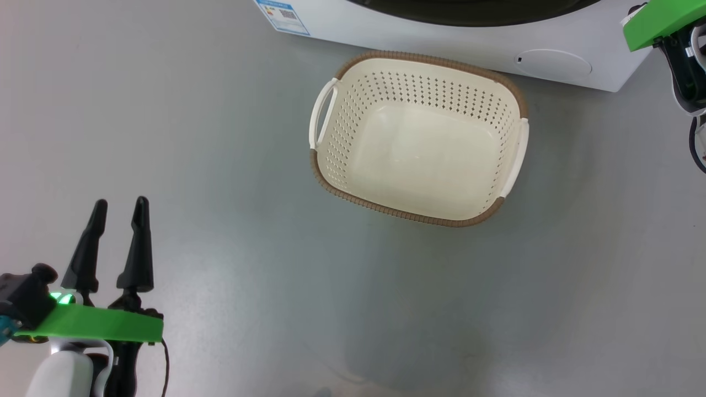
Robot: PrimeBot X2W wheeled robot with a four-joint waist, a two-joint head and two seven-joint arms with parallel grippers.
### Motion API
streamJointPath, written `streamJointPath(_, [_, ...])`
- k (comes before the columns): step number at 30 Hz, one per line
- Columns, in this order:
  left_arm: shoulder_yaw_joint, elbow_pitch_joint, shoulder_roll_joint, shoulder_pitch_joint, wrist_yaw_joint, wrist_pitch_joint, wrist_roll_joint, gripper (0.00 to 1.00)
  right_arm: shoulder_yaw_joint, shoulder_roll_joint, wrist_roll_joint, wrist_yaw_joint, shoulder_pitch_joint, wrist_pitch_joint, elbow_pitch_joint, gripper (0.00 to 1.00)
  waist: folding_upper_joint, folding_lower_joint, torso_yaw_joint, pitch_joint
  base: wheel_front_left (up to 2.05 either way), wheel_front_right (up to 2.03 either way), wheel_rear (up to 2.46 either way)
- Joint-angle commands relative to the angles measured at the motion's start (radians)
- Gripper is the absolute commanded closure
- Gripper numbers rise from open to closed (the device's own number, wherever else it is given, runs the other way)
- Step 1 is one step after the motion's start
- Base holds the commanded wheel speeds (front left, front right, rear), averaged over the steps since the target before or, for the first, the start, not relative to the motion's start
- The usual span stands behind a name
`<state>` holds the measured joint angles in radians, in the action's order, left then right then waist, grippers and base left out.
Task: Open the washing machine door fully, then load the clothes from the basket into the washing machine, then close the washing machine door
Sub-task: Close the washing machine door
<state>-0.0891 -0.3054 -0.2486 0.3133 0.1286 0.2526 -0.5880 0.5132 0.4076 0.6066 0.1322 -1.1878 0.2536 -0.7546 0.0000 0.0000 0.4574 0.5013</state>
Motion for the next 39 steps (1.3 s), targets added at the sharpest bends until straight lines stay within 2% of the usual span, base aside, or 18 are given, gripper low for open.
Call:
streamJointPath(1, [0.039, 0.011, -0.045, 0.014, 0.002, 0.009, -0.001, 0.00, -0.001, -0.008, 0.006, -0.002, 0.006, 0.008, 0.019, 1.00, 0.0000, 0.0000, -0.004, -0.002, 0.00, 0.00, 0.00])
streamJointPath(6, [0.042, 0.010, -0.049, 0.014, 0.002, 0.009, -0.002, 0.00, -0.004, -0.012, 0.006, -0.002, 0.031, 0.008, 0.029, 1.00, 0.0000, 0.0000, -0.014, -0.013, 0.00, 0.00, 0.00])
streamJointPath(7, [0.043, 0.011, -0.050, 0.014, 0.002, 0.009, -0.001, 0.00, -0.005, -0.014, 0.006, -0.002, 0.039, 0.008, 0.032, 0.93, 0.0000, 0.0000, -0.018, -0.019, 0.00, 0.00, 0.00])
streamJointPath(9, [0.044, 0.012, -0.050, 0.012, 0.002, 0.009, -0.001, 0.00, -0.013, -0.018, 0.006, -0.002, 0.055, 0.008, 0.044, 0.46, 0.0000, 0.0000, -0.027, -0.029, 0.00, 0.00, 0.00])
streamJointPath(10, [0.043, 0.013, -0.050, 0.011, 0.002, 0.009, -0.001, 0.00, -0.016, -0.019, 0.006, -0.002, 0.064, 0.008, 0.051, 0.00, 0.0000, 0.0000, -0.032, -0.034, 0.00, 0.00, 0.00])
streamJointPath(21, [0.043, 0.020, -0.057, 0.001, 0.002, 0.009, 0.010, 0.00, -0.026, -0.041, -0.009, -0.002, 0.183, 0.008, 0.137, 0.00, 0.0000, 0.0000, -0.107, -0.114, 0.00, 0.00, 0.00])
streamJointPath(27, [0.032, 0.015, -0.075, -0.022, 0.002, 0.009, 0.024, 0.00, -0.042, -0.065, -0.018, -0.002, 0.329, 0.008, 0.237, 0.00, 0.0000, 0.0000, -0.195, -0.223, 0.00, 0.00, 0.00])
streamJointPath(39, [0.030, 0.001, -0.078, -0.093, 0.002, 0.009, 0.042, 0.00, -0.104, -0.068, -0.037, -0.002, 0.580, 0.008, 0.363, 0.00, 0.0000, 0.0000, -0.327, -0.381, 0.00, 0.00, 0.00])
